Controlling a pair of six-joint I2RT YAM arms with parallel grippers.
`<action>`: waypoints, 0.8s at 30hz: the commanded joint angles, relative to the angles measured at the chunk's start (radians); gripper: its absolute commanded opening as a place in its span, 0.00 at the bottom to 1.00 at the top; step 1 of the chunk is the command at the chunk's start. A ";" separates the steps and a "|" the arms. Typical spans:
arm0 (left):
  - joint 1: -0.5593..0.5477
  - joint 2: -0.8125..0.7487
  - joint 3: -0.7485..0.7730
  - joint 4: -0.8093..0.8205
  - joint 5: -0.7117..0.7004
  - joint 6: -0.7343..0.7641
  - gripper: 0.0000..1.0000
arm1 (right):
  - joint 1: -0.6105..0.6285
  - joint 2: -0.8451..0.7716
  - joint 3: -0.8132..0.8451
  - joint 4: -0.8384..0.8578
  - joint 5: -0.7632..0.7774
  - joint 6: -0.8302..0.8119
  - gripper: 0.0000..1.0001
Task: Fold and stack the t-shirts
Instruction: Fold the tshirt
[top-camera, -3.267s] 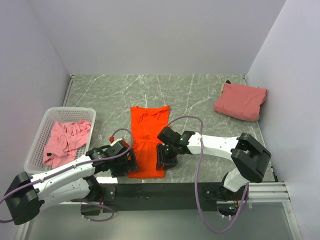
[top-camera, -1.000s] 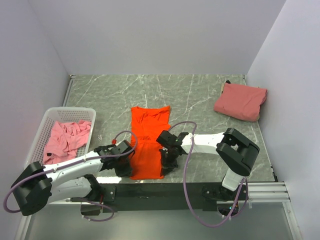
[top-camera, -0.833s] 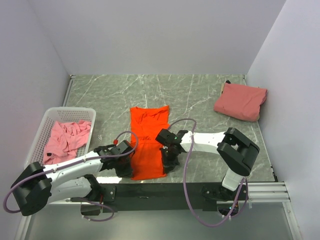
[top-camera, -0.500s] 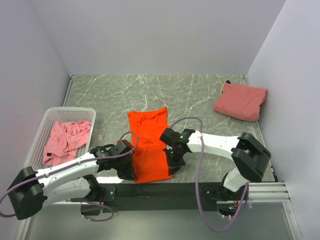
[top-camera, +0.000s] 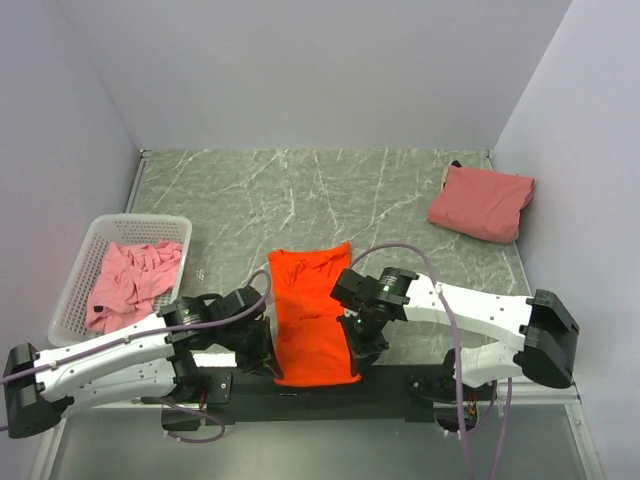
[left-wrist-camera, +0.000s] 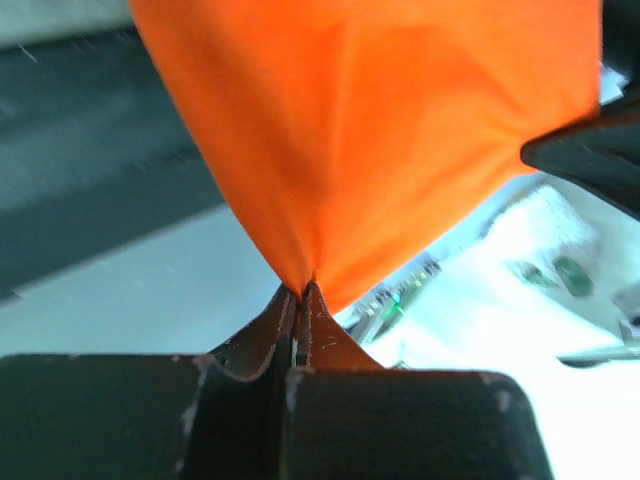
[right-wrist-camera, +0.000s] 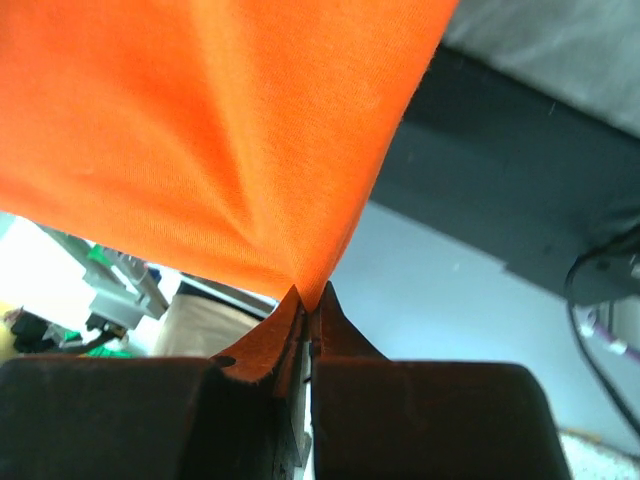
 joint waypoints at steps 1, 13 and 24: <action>-0.058 -0.031 0.056 -0.046 0.031 -0.147 0.01 | 0.022 -0.053 0.053 -0.115 -0.031 0.052 0.00; 0.012 0.032 0.204 -0.087 -0.056 -0.089 0.00 | -0.065 0.036 0.289 -0.190 0.115 0.006 0.00; 0.341 0.218 0.280 -0.047 -0.007 0.254 0.01 | -0.273 0.148 0.363 -0.114 0.175 -0.142 0.00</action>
